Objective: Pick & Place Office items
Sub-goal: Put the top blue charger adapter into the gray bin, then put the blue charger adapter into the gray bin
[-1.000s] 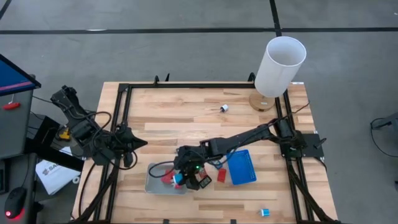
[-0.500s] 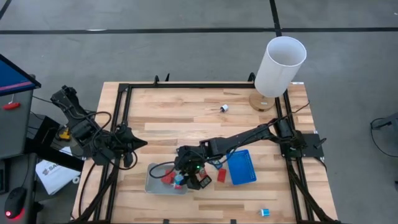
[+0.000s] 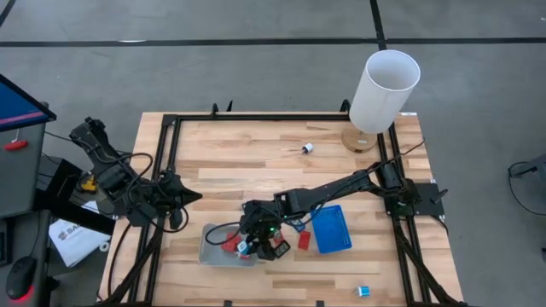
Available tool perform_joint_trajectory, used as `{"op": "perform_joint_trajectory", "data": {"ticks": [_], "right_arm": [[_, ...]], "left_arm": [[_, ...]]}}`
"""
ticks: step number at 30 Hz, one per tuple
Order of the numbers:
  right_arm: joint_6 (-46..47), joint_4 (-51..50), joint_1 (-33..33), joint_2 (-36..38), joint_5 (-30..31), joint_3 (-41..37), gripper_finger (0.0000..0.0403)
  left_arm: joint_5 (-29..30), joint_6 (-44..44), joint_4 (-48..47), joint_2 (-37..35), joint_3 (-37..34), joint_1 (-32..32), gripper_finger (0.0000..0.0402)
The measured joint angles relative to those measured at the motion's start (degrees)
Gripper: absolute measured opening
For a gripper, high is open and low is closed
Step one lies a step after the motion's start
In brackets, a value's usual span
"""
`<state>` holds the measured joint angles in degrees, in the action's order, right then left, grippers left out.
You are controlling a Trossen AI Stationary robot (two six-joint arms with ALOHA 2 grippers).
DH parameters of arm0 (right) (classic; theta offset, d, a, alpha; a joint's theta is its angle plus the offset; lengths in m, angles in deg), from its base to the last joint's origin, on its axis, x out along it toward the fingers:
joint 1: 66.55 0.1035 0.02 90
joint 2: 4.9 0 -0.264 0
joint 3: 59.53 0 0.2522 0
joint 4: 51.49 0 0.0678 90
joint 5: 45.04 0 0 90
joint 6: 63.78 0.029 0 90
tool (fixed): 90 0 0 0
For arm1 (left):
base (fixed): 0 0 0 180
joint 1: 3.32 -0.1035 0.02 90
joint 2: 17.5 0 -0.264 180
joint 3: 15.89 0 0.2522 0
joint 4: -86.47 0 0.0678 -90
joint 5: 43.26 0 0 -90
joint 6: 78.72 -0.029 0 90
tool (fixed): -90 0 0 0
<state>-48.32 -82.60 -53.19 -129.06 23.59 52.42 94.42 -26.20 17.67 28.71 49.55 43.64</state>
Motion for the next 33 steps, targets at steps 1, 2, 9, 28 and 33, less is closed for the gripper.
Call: {"op": "perform_joint_trajectory", "data": {"ticks": [1,2,9,28,33], "right_arm": [[0.0,0.0,0.0,0.0,0.0,0.0,0.0182],[0.0,-0.1,0.0,0.0,0.0,0.0,0.0185],[0.3,-0.4,-0.2,0.0,0.0,0.0,0.0179],[-3.8,-23.3,-5.3,6.4,-0.6,0.0,0.0173],[-5.0,-29.2,-5.3,7.7,2.0,0.0,0.0175]], "left_arm": [[0.0,0.0,0.0,0.0,0.0,0.0,0.0],[0.0,0.0,0.0,0.0,0.0,0.0,0.0],[0.0,0.0,0.0,0.0,0.0,0.0,0.0],[-1.4,-2.7,-3.0,-0.9,0.0,0.0,0.0],[-1.6,-2.7,-3.5,-1.0,0.0,0.0,0.0002]]}}
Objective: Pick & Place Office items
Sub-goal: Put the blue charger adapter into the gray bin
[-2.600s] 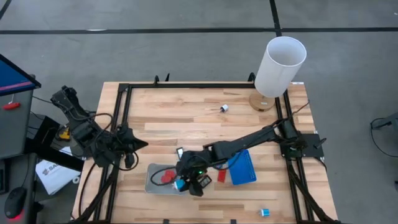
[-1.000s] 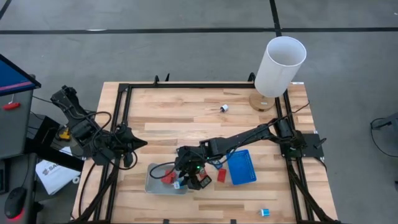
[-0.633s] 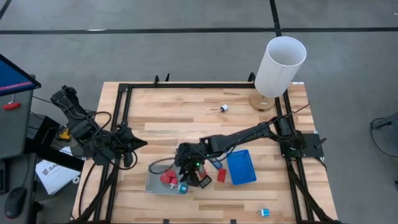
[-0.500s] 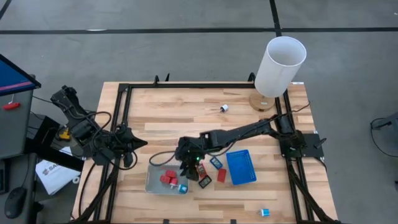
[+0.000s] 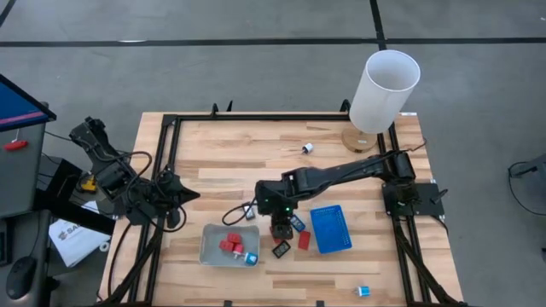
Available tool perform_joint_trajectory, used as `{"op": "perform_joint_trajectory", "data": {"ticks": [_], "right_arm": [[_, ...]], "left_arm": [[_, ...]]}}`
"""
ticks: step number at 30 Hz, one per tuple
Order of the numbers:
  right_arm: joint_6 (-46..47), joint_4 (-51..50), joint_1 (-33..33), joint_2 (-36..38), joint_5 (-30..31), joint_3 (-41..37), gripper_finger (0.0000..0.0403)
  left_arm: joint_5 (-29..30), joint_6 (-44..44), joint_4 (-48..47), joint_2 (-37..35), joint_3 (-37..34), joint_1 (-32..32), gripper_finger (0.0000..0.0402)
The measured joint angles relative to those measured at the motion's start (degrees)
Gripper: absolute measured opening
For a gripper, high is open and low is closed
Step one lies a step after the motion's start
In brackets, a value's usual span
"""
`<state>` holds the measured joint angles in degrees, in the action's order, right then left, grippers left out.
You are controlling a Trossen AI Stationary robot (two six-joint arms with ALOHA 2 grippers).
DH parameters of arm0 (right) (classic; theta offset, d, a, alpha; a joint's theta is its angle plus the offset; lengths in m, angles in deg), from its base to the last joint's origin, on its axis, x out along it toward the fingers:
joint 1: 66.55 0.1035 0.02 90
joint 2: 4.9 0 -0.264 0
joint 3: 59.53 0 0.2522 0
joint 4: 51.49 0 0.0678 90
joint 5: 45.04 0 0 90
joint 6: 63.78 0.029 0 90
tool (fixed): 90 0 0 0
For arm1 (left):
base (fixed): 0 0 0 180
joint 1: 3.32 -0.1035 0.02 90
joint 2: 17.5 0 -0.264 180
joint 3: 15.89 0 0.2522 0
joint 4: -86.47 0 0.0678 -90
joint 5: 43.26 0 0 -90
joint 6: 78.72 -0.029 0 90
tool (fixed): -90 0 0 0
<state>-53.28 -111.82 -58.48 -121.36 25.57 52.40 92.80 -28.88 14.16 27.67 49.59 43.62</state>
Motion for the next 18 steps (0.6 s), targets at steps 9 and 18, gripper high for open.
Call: {"op": "perform_joint_trajectory", "data": {"ticks": [9,18], "right_arm": [[-0.2,-11.6,3.1,2.7,0.0,-2.0,0.0184],[19.2,-5.7,10.8,26.4,-0.1,-24.7,0.0185]], "left_arm": [[0.9,0.0,-0.4,0.0,0.0,0.0,0.0033],[4.5,0.1,0.4,0.0,0.0,0.0,0.0076]]}}
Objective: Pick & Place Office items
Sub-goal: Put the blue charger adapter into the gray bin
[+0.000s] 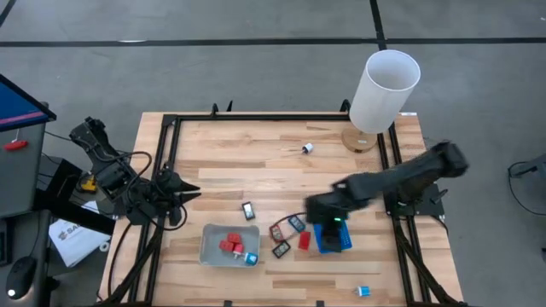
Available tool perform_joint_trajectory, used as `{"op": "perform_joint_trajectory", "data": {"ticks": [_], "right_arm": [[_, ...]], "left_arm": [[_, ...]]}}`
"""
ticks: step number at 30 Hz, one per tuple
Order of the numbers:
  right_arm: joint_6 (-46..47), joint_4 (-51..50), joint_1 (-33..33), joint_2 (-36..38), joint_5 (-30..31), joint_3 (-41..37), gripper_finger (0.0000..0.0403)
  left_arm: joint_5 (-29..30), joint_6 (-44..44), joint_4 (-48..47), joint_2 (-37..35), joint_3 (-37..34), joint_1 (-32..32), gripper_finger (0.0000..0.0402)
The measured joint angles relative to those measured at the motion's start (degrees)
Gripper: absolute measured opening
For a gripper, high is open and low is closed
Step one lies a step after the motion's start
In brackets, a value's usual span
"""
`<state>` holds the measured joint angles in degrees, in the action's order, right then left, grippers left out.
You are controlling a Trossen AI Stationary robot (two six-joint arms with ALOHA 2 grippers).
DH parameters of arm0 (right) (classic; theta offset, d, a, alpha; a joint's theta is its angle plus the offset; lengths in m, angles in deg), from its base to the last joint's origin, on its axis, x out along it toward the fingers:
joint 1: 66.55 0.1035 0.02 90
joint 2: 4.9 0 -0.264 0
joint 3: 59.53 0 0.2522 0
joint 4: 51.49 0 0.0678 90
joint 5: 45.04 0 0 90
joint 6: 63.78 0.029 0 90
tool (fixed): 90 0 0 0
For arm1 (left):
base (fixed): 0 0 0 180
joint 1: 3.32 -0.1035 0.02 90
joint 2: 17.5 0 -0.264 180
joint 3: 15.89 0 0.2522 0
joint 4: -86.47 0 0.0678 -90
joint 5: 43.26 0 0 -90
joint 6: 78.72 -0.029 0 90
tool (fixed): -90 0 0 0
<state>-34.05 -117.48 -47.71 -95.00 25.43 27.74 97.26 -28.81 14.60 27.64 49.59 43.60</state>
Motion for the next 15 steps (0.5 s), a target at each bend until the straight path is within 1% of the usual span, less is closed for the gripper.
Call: {"op": "perform_joint_trajectory", "data": {"ticks": [2,4,8,11,15], "right_arm": [[8.6,2.7,3.3,6.1,1.1,-4.3,0.0185],[16.7,3.6,7.7,11.1,4.1,-7.7,0.0185],[30.6,4.3,18.9,16.6,10.5,-11.7,0.0185],[39.1,6.0,27.8,16.8,14.7,-12.6,0.0185],[45.1,7.5,37.4,12.5,16.4,-12.7,0.0183]], "left_arm": [[1.6,0.0,0.4,0.0,0.0,0.0,0.0083],[3.4,0.0,0.9,0.0,0.0,0.0,0.0089],[6.1,-2.7,3.4,0.1,0.0,-0.1,0.0106],[8.3,-5.0,6.0,0.4,0.0,-0.3,0.0125],[9.1,-8.2,9.7,1.4,0.0,-2.9,0.015]]}}
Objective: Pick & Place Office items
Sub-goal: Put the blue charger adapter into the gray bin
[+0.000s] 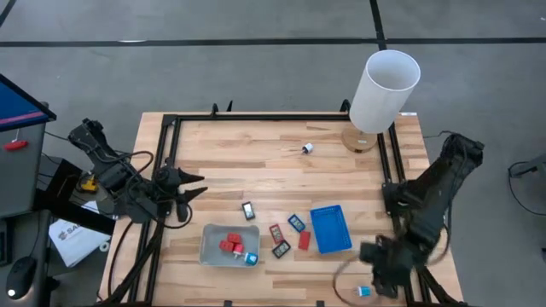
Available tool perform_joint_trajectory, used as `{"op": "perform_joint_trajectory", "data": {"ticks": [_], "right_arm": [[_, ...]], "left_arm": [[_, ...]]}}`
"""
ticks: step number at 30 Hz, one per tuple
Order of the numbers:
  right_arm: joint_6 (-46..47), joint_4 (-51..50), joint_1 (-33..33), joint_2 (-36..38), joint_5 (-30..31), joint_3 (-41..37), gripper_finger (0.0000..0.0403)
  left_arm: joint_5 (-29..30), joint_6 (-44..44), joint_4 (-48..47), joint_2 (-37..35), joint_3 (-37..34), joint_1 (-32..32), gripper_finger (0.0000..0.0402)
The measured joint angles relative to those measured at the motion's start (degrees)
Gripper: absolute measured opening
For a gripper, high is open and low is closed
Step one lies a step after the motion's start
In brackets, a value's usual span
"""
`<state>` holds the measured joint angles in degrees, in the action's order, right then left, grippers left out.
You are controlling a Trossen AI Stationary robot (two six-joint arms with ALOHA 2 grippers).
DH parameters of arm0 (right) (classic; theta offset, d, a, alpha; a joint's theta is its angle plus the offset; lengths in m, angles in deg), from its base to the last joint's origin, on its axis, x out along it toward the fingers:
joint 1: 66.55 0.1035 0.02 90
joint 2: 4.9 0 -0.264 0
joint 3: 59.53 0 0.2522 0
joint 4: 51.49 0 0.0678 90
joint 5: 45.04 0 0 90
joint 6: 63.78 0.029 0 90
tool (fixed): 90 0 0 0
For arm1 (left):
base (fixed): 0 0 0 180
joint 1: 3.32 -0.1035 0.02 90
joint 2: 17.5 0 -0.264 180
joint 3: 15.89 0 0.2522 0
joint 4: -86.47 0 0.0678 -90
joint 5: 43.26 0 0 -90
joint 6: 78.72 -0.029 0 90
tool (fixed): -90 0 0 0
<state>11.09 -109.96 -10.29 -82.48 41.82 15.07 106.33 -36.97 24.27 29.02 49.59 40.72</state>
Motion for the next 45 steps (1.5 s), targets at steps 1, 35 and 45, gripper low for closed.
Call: {"op": "perform_joint_trajectory", "data": {"ticks": [1,35,45], "right_arm": [[0.4,1.2,2.0,-1.6,0.0,0.0,0.0182],[-13.2,8.7,4.8,-21.9,4.6,1.6,0.0271],[-9.5,11.8,5.3,-26.4,4.6,1.6,0.0272]], "left_arm": [[0.0,-1.0,0.8,0.3,0.0,-0.8,0.0156],[-1.4,-14.5,19.8,5.5,0.0,-8.1,0.0188],[-1.4,-14.5,19.9,5.4,0.0,-8.1,0.0187]]}}
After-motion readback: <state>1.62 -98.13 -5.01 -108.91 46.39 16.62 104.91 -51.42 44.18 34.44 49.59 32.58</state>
